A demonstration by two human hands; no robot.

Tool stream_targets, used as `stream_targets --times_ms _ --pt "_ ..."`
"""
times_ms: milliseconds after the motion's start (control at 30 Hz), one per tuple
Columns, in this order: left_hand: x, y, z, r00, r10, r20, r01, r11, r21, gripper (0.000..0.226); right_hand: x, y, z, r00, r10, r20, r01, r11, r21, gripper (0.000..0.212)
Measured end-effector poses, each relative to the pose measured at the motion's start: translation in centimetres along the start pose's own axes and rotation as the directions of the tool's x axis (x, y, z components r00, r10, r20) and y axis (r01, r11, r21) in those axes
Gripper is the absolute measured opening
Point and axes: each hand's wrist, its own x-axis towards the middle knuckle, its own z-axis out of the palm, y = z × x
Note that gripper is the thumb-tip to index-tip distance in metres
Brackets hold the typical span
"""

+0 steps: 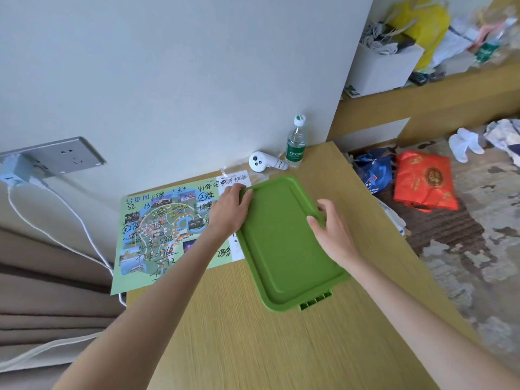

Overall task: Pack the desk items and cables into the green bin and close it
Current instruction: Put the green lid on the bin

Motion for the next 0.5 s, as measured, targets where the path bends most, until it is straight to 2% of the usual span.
stream_targets --times_ms 100,167,200,267,367,433,500 --pt "2.0 0.6 -0.8 0.995 -0.044 0.092 0.047 0.998 -0.039 0.056 -4.0 2.1 -1.7 0.993 0.102 -0.058 -0.108 0.987 -0.123 0.023" --pt "2.9 0.6 -0.9 0.990 -0.039 0.136 0.039 0.999 0.003 0.058 -6.1 3.0 -2.4 0.985 0.170 -0.028 -0.172 0.978 -0.116 0.028" --pt "3.2 0.6 -0.9 0.984 -0.041 0.172 0.038 0.999 0.019 0.061 -6.9 3.2 -2.4 0.979 0.202 0.001 -0.202 0.977 -0.063 0.031" --pt "3.9 0.7 -1.0 0.962 -0.042 0.269 0.034 0.999 0.032 0.067 -7.9 3.2 -2.4 0.957 0.286 0.049 -0.290 0.945 0.150 0.034" --pt "4.4 0.9 -1.3 0.937 -0.028 0.349 0.032 0.999 -0.006 0.067 -8.8 2.9 -2.4 0.913 0.396 0.101 -0.396 0.798 0.453 0.034" --pt "4.2 1.1 -1.5 0.941 -0.003 0.339 0.005 1.000 -0.004 0.065 -9.0 2.6 -2.3 0.896 0.436 0.086 -0.411 0.740 0.533 0.030" --pt "3.7 1.3 -1.5 0.957 -0.002 0.291 -0.007 1.000 0.028 0.062 -9.0 2.4 -2.2 0.897 0.442 0.035 -0.391 0.751 0.532 0.027"
